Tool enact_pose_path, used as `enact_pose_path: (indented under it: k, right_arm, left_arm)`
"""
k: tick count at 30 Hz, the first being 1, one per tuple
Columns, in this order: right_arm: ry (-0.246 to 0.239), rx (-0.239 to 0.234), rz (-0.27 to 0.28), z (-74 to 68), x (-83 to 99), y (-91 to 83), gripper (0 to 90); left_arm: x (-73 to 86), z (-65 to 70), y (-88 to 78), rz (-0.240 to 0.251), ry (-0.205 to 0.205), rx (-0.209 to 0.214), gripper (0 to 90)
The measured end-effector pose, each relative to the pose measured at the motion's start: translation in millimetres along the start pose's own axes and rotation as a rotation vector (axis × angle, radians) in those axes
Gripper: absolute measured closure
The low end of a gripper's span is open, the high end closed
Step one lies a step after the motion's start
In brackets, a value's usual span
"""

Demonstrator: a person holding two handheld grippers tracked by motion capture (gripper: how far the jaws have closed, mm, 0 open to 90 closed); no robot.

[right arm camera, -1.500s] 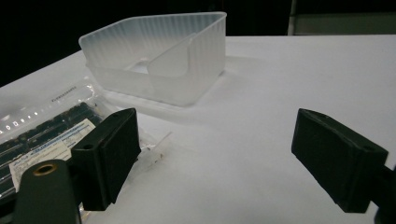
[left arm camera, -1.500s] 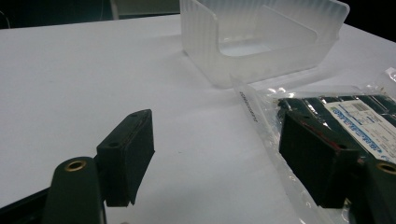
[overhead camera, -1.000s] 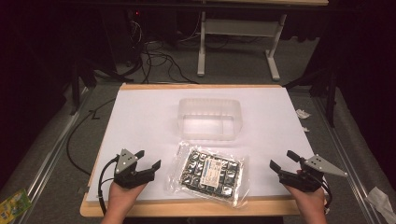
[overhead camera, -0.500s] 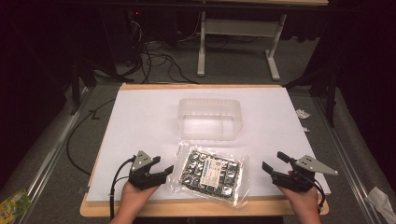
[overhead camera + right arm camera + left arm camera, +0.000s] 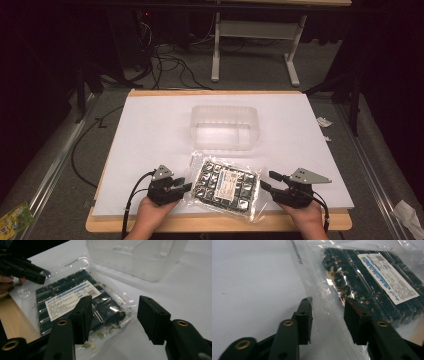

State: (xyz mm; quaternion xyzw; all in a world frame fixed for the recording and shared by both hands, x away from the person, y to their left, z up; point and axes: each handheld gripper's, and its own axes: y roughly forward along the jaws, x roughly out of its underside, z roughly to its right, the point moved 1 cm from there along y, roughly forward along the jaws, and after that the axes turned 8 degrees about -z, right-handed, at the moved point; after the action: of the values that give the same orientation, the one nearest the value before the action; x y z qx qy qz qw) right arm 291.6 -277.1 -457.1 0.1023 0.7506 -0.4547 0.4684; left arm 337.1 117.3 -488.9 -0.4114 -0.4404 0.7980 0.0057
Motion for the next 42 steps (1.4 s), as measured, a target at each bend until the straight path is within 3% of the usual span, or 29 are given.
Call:
enact_pose_path:
  k: [1,2,3,6,9,18,23,26,36,42]
  right_arm:
    - [-0.009,-0.009,-0.013,-0.7,0.9,2.2,52.9]
    - [-0.009,-0.009,-0.013,-0.7,0.9,2.2,52.9]
    - [-0.009,-0.010,-0.018,-0.3,1.4,3.4,56.2]
    - [-0.002,-0.012,-0.021,0.5,2.2,3.9,59.1]
    - [0.004,-0.008,-0.013,2.8,2.8,2.2,61.8]
    - [0.017,-0.001,-0.001,4.4,2.9,-0.2,60.9]
    - [0.024,-0.011,0.028,4.4,-0.5,-4.4,55.4]
    - [0.025,-0.019,0.039,3.3,-3.5,-6.9,52.8]
    - [0.023,-0.054,0.138,2.5,-36.9,-10.9,48.5]
    - [0.010,-0.041,0.176,4.1,-63.5,-3.8,55.4]
  left_arm:
    - [0.2,0.6,0.4,-0.002,0.003,0.000,68.7]
    - [0.1,1.5,0.4,0.009,-0.004,0.002,68.7]
    - [-0.3,1.8,-1.6,0.022,-0.003,0.007,76.1]
    - [-0.8,4.2,-3.6,0.039,0.003,0.012,82.2]
    - [-1.9,11.3,-6.3,0.055,0.041,-0.008,88.9]
    - [-8.3,21.7,-19.4,0.155,0.069,-0.022,89.7]
    - [-18.0,33.2,-29.1,0.235,0.096,-0.031,89.8]
    - [-22.4,36.5,-30.4,0.257,0.107,-0.038,89.9]
    - [-47.5,54.1,-37.0,0.327,0.199,-0.078,89.9]
    - [-61.8,65.0,-40.8,0.364,0.249,-0.083,89.9]
